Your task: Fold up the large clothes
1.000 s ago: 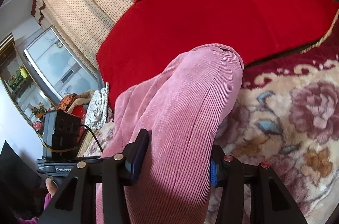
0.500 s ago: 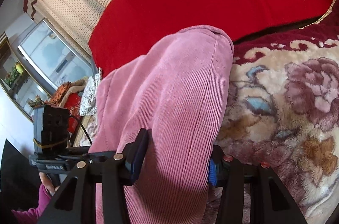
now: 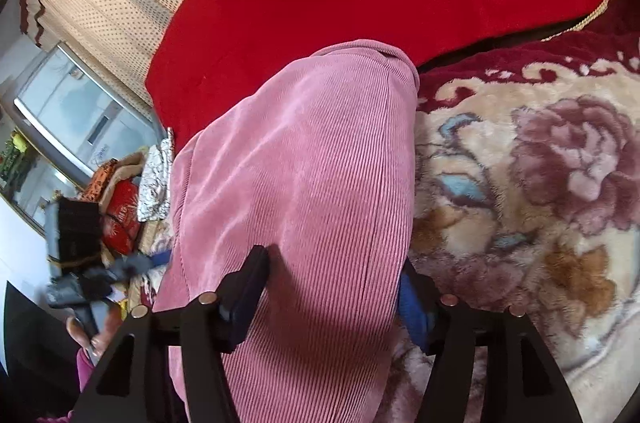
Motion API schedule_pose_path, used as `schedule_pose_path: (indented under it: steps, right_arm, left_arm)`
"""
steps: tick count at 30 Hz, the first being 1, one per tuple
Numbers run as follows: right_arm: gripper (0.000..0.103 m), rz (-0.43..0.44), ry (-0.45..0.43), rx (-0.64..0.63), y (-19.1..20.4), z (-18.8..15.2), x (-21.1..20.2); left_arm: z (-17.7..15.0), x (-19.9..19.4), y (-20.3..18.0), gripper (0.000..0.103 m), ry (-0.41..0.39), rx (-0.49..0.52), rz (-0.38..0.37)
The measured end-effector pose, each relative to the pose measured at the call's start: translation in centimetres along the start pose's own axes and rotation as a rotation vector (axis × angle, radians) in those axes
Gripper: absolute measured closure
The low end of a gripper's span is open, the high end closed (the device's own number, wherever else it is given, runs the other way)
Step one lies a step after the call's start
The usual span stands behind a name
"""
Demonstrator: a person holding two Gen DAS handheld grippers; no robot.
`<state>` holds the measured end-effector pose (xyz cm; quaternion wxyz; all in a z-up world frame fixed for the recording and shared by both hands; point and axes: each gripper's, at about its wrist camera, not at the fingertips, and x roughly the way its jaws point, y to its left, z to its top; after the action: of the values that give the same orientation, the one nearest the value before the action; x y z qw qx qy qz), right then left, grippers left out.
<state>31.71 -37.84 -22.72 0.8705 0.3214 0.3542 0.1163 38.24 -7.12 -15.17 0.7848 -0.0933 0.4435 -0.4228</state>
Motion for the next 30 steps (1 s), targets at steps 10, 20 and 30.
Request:
schedule_pose_path:
  steps: [10,20,30]
  right_arm:
    - [0.037,-0.093,-0.140,-0.024,1.8,2.9,-1.7]
    - [0.065,-0.105,-0.020,-0.119,3.6,4.6,5.2]
    - [0.063,-0.074,-0.036,-0.134,5.2,2.7,2.7]
  left_arm:
    - [2.9,2.1,0.0,0.030,-0.153,-0.057,0.203]
    - [3.8,7.3,4.1,0.029,-0.022,-0.161,0.361]
    - [2.4,5.1,2.8,0.029,-0.049,-0.108,0.424]
